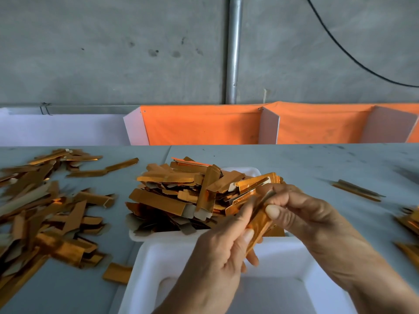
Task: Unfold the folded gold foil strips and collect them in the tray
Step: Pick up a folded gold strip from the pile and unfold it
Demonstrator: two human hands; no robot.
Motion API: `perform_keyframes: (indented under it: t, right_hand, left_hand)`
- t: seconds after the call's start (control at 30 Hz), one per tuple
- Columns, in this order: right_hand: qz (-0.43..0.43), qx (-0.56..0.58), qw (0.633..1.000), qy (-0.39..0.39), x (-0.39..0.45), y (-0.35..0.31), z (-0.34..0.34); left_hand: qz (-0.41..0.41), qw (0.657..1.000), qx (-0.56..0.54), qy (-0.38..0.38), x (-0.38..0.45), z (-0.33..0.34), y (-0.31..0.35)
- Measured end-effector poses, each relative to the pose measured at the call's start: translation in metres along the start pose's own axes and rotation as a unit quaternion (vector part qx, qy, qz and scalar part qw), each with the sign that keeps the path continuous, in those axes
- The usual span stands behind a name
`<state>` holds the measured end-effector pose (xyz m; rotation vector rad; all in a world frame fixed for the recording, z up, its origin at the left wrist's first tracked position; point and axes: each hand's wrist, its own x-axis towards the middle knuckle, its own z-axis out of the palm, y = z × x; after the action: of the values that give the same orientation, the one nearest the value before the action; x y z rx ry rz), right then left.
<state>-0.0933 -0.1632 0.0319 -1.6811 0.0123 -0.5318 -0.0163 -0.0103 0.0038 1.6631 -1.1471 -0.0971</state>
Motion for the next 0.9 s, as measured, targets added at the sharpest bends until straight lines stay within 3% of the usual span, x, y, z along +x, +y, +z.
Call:
perform_keyframes:
  t: [0.2,0.37,0.43,0.53,0.63,0.73,0.9]
  right_hand:
    - [0.026,0.038,0.999,-0.024,-0.002,-0.005,-0.001]
    - [0.031,-0.019,0.998,0.049,0.000,0.000,0.009]
    - [0.027,-0.028,0.996,0.076,-0.001,-0.001,0.013]
    - [0.026,-0.008,0.996,0.086,-0.003,-0.005,0.014]
    - [0.026,0.000,0.998,0.053,-0.006,-0.008,0.012]
    - [0.021,0.001,0.997,0.079,-0.006,-0.007,0.008]
    - [0.072,0.055,0.994,0.062,-0.006,-0.007,0.000]
  left_hand:
    - [0.021,0.999,0.044,-0.010,0.001,0.001,0.000]
    - [0.065,0.971,0.225,0.052,0.001,0.006,0.002]
    - [0.026,0.968,0.248,0.014,0.002,0.005,0.007]
    - [0.035,0.952,0.300,0.046,0.004,0.009,0.009]
    - [0.044,0.962,0.262,0.058,0.004,0.005,0.006]
    - [0.042,0.976,0.206,0.052,0.003,0.001,0.003]
    - [0.073,0.991,0.109,0.033,0.004,0.000,0.003]
